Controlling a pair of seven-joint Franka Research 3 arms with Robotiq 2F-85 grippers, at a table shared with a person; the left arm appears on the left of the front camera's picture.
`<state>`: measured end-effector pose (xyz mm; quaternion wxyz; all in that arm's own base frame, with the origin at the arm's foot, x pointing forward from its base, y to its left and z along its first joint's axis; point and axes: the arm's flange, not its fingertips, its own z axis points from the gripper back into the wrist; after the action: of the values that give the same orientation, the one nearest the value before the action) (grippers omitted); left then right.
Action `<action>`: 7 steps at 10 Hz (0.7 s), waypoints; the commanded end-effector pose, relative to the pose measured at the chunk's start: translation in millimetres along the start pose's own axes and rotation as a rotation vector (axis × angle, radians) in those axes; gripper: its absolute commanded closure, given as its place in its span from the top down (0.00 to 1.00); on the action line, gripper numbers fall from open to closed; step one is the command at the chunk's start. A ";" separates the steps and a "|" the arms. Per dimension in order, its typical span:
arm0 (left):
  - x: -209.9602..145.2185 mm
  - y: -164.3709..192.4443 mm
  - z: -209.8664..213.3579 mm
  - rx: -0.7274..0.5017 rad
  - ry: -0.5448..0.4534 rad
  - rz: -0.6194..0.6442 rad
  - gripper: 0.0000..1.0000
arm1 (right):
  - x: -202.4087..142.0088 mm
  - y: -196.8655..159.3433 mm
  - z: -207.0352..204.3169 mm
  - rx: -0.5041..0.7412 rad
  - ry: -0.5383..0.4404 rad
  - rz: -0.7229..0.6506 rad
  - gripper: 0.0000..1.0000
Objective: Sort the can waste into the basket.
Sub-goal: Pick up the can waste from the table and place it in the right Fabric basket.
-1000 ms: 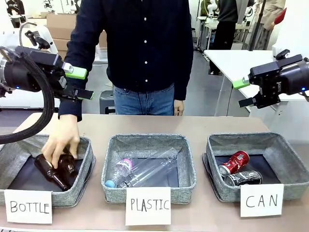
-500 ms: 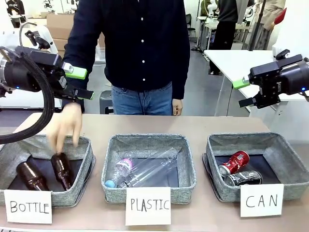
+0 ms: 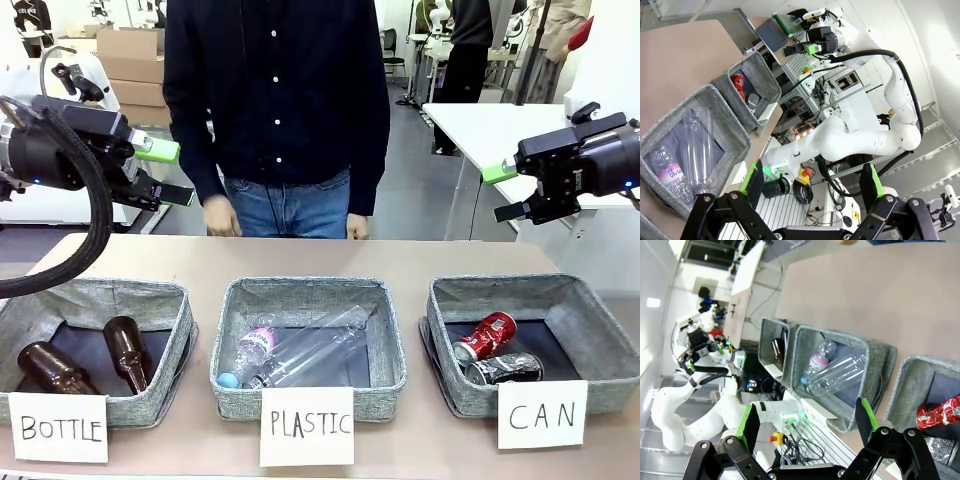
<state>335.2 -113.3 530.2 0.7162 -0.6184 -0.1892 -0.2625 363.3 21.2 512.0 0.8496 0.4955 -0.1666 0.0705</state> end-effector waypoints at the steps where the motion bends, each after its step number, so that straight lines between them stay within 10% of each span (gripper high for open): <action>1: -1.4 -0.2 -0.6 -0.016 -0.014 -0.014 1.00 | 2.4 3.1 3.0 -0.007 0.002 0.009 1.00; 7: -1.4 -0.2 -0.6 -0.016 -0.014 -0.014 1.00 | 2.4 3.1 3.0 -0.007 0.002 0.009 1.00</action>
<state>335.2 -113.3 530.2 0.7162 -0.6184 -0.1892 -0.2625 363.3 21.2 512.0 0.8496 0.4955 -0.1666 0.0705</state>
